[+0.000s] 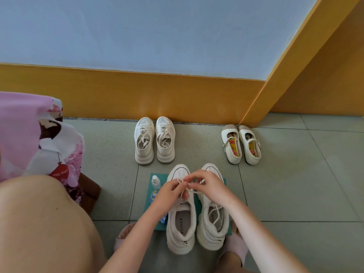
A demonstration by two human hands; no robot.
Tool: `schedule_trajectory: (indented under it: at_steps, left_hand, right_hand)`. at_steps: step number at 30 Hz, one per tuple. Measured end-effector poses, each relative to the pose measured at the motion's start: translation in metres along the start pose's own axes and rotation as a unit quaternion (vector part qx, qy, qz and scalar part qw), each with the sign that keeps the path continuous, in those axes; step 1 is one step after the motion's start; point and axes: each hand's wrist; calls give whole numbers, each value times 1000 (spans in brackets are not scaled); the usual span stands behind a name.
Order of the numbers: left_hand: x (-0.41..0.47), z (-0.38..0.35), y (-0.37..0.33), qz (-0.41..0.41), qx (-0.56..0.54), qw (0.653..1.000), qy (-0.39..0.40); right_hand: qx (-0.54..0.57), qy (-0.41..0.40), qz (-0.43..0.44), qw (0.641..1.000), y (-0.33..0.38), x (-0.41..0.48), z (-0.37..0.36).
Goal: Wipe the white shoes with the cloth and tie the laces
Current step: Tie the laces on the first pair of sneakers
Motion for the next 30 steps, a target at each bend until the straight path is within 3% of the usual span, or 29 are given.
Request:
schedule_trajectory:
  at_steps: [8,14,18,23,30]
  left_hand:
    - [0,3,1,18,-58,998,6]
    - [3,5,0,61,-147,987,3]
    - [4,8,3,111,-173,979,4]
    - [5,14,8,153,-236,959,30]
    - [4,10,7,134,-172,976,-17]
  right_hand:
    - [-4,30,-9,999,0,2,0]
    - [130,-38,-98,986,-4,2,-9]
    - [199,-44,-77,976,1,-2,-17]
    - [112,9,-4,994,-4,-12,-15]
    - [80,26,-57,995,-20,-12,-17]
Point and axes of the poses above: each hand's wrist, its own x-axis towards the middle knuckle, its own z-axis out of the back of the hand, y = z × x, and after that the axes turned 1 degree about -z, right-handed
